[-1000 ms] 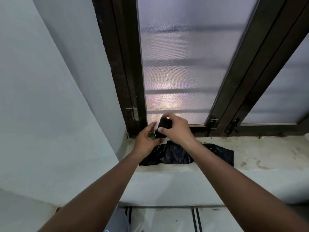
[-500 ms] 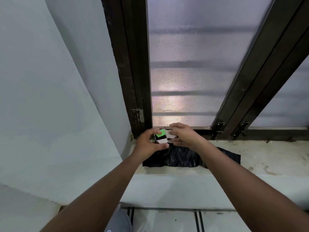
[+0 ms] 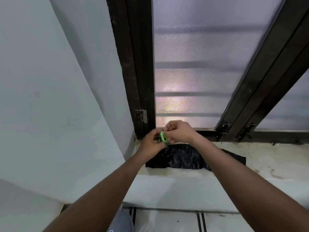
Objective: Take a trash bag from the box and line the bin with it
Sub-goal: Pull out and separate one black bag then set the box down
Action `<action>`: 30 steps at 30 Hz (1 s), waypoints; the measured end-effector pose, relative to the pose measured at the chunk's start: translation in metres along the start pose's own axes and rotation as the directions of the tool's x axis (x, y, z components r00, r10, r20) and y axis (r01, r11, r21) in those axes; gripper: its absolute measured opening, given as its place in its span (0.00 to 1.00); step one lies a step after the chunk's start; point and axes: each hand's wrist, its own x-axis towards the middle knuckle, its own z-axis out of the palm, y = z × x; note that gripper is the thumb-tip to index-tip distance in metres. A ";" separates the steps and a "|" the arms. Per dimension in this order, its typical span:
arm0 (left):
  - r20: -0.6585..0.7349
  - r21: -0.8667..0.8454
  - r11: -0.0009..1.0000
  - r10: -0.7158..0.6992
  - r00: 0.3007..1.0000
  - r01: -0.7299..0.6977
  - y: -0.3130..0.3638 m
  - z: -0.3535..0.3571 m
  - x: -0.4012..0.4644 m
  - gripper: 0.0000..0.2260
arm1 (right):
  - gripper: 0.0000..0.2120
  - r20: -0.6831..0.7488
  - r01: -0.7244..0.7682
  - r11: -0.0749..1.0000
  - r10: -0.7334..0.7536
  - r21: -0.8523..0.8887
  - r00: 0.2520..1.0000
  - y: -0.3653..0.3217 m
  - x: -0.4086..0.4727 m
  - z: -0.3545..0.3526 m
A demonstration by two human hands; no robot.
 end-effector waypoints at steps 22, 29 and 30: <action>-0.110 0.206 0.971 0.144 0.983 -0.120 -0.001 -0.003 -0.002 0.13 | 0.15 -0.260 0.137 0.979 -0.095 0.148 0.961 0.018 -0.011 0.014; -0.526 0.252 0.968 0.122 0.842 0.017 0.009 -0.003 -0.010 0.13 | 0.25 -0.193 0.033 0.999 -0.029 0.016 0.981 0.062 -0.021 0.036; -0.548 0.209 0.976 0.070 0.834 0.055 0.012 -0.004 -0.011 0.12 | 0.24 -0.181 0.007 0.998 0.006 0.070 0.984 0.066 -0.021 0.040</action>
